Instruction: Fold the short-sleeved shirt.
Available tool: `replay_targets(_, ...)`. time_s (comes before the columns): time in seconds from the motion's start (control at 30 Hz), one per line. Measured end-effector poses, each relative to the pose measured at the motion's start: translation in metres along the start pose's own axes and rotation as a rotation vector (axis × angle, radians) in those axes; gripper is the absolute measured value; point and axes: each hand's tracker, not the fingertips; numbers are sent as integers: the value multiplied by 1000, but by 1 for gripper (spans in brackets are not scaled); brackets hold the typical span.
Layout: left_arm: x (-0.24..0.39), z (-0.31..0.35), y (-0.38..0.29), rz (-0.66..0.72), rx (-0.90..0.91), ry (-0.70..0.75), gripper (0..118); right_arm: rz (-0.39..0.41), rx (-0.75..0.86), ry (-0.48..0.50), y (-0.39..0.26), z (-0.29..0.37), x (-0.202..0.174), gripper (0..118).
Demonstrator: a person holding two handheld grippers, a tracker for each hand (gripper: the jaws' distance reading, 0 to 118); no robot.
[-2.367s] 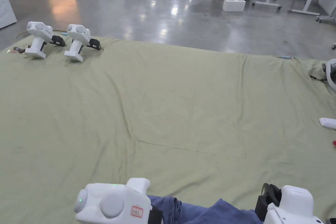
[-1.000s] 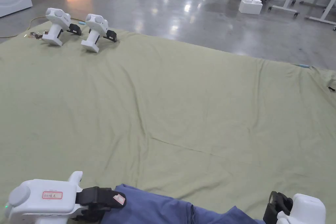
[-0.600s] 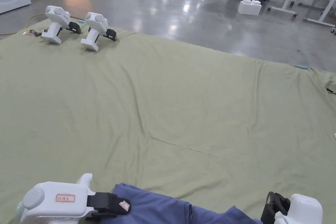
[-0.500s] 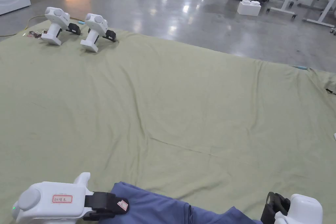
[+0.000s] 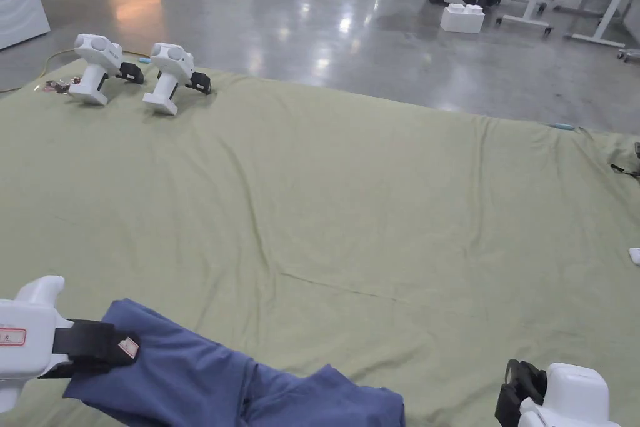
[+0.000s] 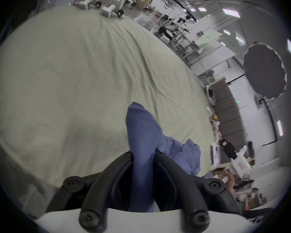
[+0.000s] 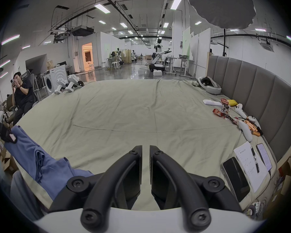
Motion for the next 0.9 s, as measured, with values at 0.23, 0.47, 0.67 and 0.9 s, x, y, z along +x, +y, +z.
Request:
replay_targets(0.23, 53, 16, 13, -90, 4, 92, 17, -11, -11, 32, -5, -6, -8, 12)
replay_targets(0.47, 108, 4, 16, -184, -34, 88, 17, -9, -26, 46, -12, -6, -10, 12)
replay_targets(0.67, 147, -13, 15, -259, -79, 28, 17, -18, -39, 37, -17, -5, -2, 12)
replay_targets(0.9, 171, -54, 6, -255, -114, -62, 17, -34, -50, 23, -21, -4, 6, 12)
